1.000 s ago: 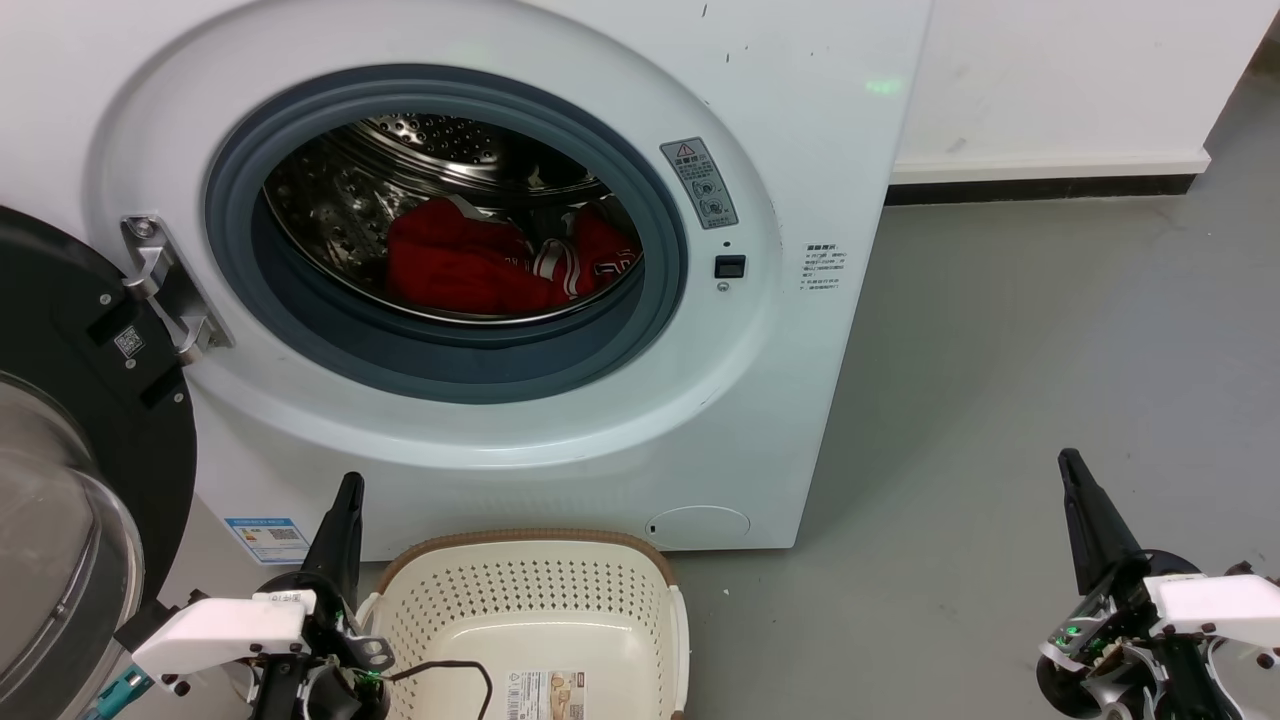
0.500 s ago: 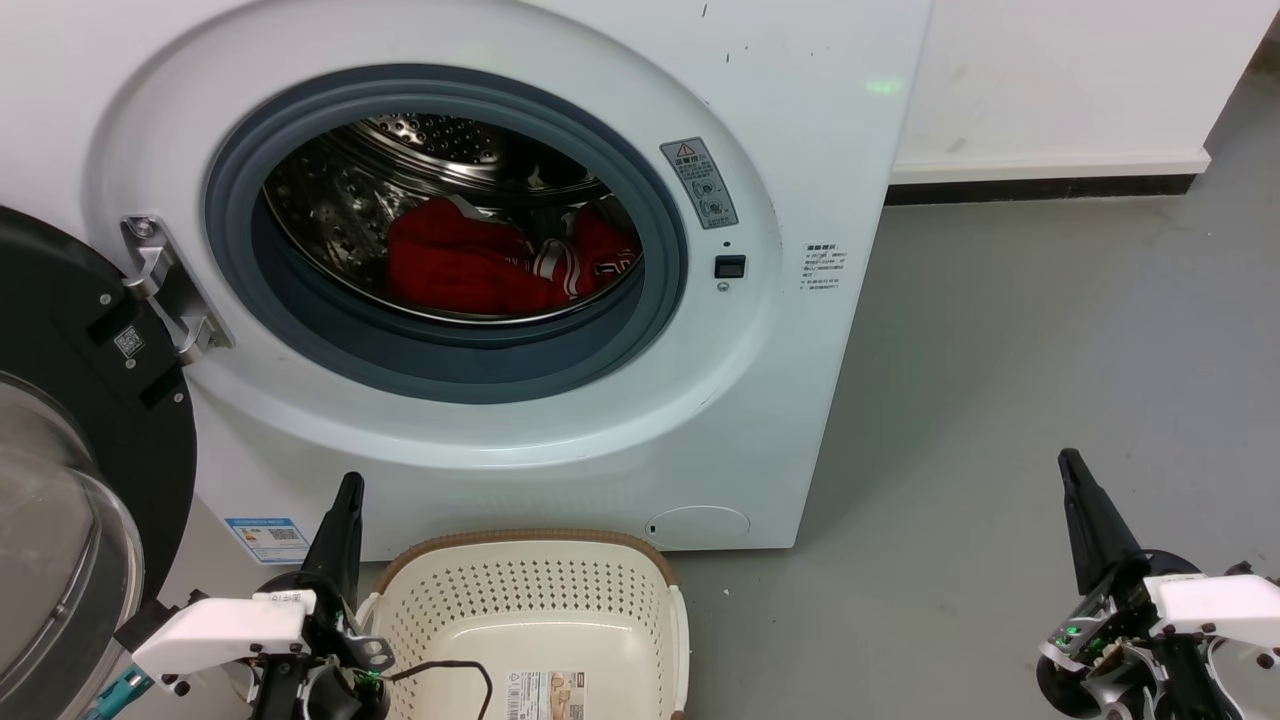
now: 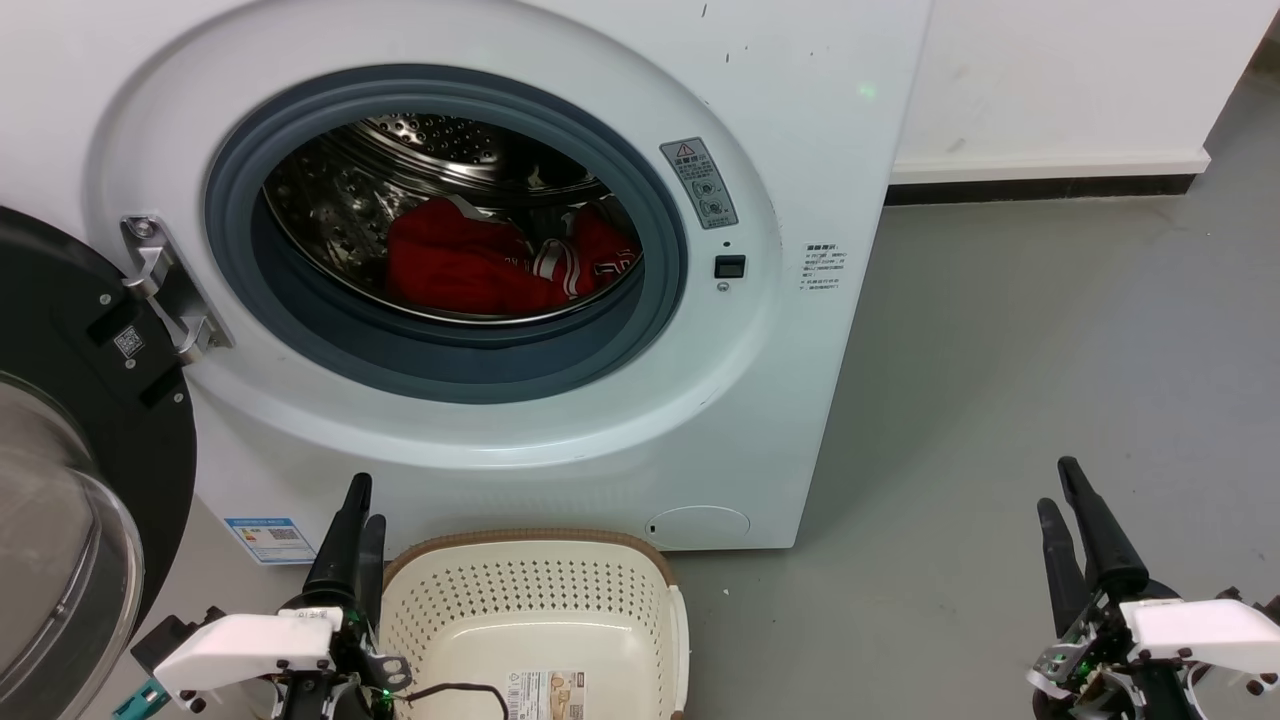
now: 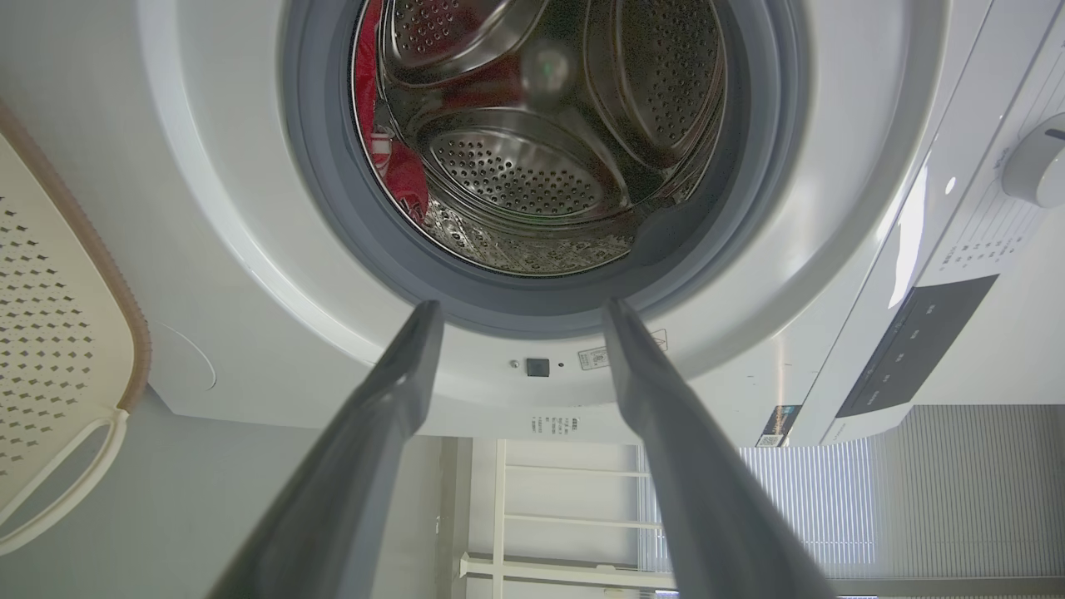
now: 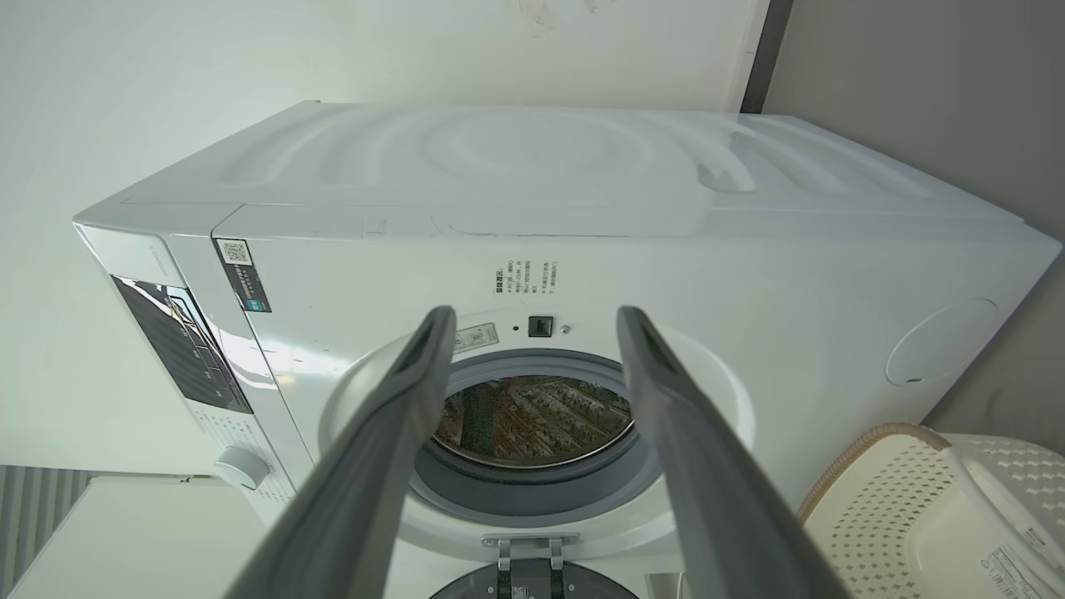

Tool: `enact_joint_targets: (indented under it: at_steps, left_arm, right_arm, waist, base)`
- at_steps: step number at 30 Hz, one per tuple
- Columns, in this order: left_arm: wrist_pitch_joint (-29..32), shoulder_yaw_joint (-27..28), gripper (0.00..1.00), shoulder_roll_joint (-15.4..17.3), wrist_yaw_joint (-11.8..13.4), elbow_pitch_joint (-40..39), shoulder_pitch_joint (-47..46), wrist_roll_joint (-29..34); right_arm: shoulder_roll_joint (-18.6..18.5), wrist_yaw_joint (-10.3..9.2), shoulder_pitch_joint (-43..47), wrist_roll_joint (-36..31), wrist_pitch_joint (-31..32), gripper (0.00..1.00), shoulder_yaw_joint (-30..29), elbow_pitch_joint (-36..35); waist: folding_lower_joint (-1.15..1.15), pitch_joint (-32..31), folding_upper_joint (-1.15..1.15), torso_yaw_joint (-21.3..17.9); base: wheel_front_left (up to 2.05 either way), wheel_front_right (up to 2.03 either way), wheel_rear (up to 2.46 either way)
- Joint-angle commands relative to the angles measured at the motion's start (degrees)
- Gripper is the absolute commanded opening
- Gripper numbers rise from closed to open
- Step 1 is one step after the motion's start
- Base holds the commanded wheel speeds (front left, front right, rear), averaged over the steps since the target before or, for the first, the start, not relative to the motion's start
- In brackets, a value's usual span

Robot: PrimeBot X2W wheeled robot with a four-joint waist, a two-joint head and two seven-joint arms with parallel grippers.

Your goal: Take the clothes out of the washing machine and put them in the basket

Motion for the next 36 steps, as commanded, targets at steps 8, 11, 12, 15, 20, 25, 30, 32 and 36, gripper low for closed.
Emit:
enact_joint_targets:
  at_steps: [8,11,12,15,20,25,30,32,36]
  left_arm:
    - [-2.52,-0.82,1.00,0.15,-0.07,-3.64,-1.14,8.62]
    - [-3.24,-1.16,1.00,0.14,-0.08,-4.34,-1.04,12.74]
    - [-3.48,-1.23,1.00,0.13,-0.08,-4.52,-1.00,13.99]
    - [-4.18,-1.39,1.00,0.12,-0.09,-5.00,-0.90,17.69]
    - [-5.30,-1.82,1.00,0.11,-0.09,-5.65,-0.75,23.42]
    - [-6.36,-2.06,1.00,0.11,-0.10,-6.17,-0.62,29.25]
    - [-7.37,-2.56,1.00,0.12,-0.11,-6.45,-0.62,35.43]
    - [-7.75,-2.79,1.00,0.12,-0.12,-6.51,-0.58,37.48]
    - [-8.52,-3.41,1.00,0.12,-0.13,-6.62,-0.54,41.76]
  right_arm:
    - [-0.04,0.01,0.15,-8.68,-2.45,1.00,1.86,-3.07]
    - [-0.04,0.01,0.37,-12.92,-3.19,1.00,2.42,-3.81]
    - [-0.04,0.01,0.46,-14.27,-3.42,1.00,2.60,-4.05]
    - [-0.03,0.01,0.65,-19.13,-4.14,1.00,3.02,-4.74]
    - [-0.03,0.01,0.97,-25.79,-5.24,1.00,3.41,-5.82]
    - [-0.03,0.01,1.31,-33.06,-6.29,1.00,4.12,-6.75]
    - [-0.02,0.01,1.64,-39.97,-7.31,1.00,4.77,-7.36]
    - [-0.02,0.01,1.82,-42.45,-7.69,1.00,4.97,-7.50]
    - [-0.01,0.01,2.08,-46.76,-8.44,1.00,5.28,-7.75]
  waist:
    - [0.00,-0.05,0.00,0.16]
    - [0.00,-0.07,0.00,0.23]
    - [0.00,-0.08,0.00,0.25]
    - [0.00,-0.11,0.00,0.29]
    - [0.00,-0.13,0.00,0.36]
    - [0.00,-0.13,0.00,0.37]
    - [0.00,-0.16,0.00,0.38]
    - [0.00,-0.18,0.00,0.39]
    - [0.00,-0.20,0.00,0.42]
  base:
    - [0.00,0.00,0.00]
    - [0.00,0.00,0.00]
    - [0.00,0.00,0.00]
    - [0.00,0.00,0.00]
    - [0.00,0.00,0.00]
    - [0.00,0.00,0.00]
    - [0.00,0.00,0.00]
    - [0.00,0.00,0.00]
    - [0.00,0.00,0.00]
